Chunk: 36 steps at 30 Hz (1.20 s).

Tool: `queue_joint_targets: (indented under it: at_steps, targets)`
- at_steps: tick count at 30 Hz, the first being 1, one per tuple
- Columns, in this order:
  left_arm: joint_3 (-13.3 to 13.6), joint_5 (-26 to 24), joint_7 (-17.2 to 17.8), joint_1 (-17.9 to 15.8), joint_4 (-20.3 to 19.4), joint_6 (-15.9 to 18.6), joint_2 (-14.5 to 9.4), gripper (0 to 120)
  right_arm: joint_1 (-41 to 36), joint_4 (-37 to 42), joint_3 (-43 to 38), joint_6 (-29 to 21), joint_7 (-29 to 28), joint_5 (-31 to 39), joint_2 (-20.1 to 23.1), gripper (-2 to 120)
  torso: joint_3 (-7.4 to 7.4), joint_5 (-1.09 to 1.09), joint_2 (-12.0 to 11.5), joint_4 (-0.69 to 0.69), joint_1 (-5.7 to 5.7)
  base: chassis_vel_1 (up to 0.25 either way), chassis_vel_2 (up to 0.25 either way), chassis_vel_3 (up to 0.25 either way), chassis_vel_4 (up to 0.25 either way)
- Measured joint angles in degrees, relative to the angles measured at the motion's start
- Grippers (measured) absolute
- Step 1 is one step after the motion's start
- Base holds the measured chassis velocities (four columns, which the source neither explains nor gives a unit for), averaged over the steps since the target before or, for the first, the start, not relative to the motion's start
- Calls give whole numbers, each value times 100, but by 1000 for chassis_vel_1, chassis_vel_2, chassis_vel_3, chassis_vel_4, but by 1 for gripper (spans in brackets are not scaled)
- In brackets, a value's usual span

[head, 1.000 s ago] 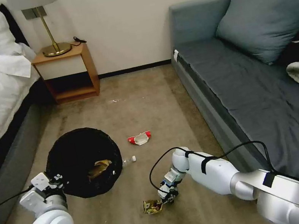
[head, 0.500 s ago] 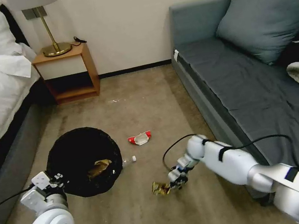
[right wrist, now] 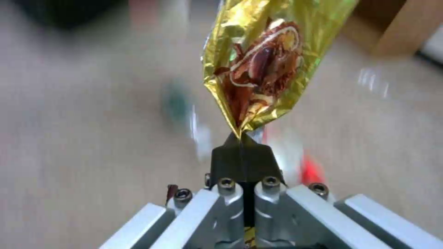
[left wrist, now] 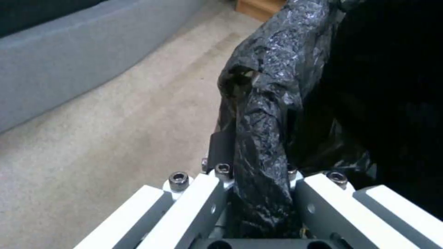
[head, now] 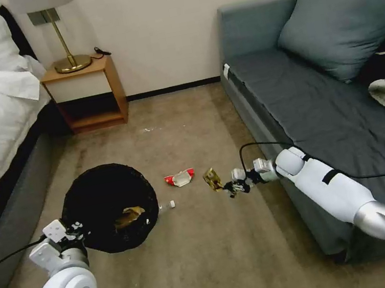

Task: Pick up the trash bin, then pick up the garbage on the floor and place it into the trash bin.

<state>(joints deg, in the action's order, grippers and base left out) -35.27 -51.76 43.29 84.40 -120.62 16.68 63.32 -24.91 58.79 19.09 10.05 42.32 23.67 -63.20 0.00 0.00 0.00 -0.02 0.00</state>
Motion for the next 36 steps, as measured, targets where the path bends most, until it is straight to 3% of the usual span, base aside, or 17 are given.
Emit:
queue_joint_targets:
  at_steps: [1,4,9,15,26,36]
  targets:
    - [0,0,0,0,0,0,0,2,0,0,0,0,0,0,0,0,0,0,0,0,0,0,0,0,0]
    - [8,5,-3,-2,1,-5,1,2,-20,1039,483,-211,-654,1532,35,0,0,-1,0,3,0,0,0,0,0]
    - [8,3,-3,3,-23,-6,-24,2,248,2127,1024,-518,-1218,2393,-133,0,0,-1,0,3,0,0,0,0,0]
    - [4,0,-3,34,-46,-5,-21,2,710,2333,1649,-596,-1382,2407,-409,0,0,-2,0,2,0,0,0,0,0]
    - [-63,17,-3,216,-247,-5,12,2,1206,1258,2406,-374,-1312,1754,-1411,0,0,-1,0,3,0,0,0,0,0]
    - [-187,46,-29,410,-395,-13,93,2,1151,840,2490,-313,-1346,1286,-1651,4,0,-1,0,2,0,0,0,0,0]
